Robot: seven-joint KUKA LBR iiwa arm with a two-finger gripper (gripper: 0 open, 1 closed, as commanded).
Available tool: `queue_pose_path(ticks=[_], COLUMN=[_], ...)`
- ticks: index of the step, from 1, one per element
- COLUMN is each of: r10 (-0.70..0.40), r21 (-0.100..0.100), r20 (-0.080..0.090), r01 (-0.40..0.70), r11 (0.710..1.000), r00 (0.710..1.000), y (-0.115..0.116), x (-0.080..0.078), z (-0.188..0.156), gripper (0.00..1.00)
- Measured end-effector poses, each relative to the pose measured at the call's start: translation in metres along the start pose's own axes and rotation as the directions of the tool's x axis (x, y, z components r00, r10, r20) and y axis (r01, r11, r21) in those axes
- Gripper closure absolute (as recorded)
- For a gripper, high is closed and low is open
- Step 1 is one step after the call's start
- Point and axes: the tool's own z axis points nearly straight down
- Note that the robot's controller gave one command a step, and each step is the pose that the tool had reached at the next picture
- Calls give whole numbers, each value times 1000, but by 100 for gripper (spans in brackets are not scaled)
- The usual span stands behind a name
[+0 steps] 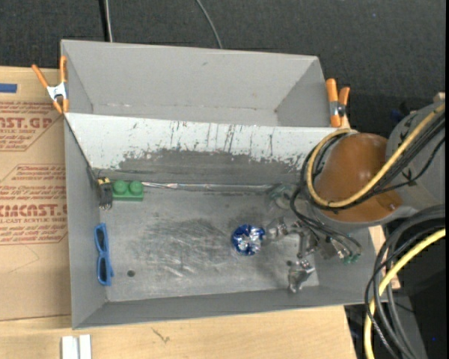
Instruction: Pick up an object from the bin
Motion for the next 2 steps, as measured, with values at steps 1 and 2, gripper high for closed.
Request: queue_pose_path(ticks=[1, 2], r10=[167, 77], r21=[5, 5], r20=[10, 12], r01=[-167, -77], r11=[986, 997], r00=[986, 997], y=[52, 132], x=[-58, -121], z=[21, 20], gripper=[0, 0])
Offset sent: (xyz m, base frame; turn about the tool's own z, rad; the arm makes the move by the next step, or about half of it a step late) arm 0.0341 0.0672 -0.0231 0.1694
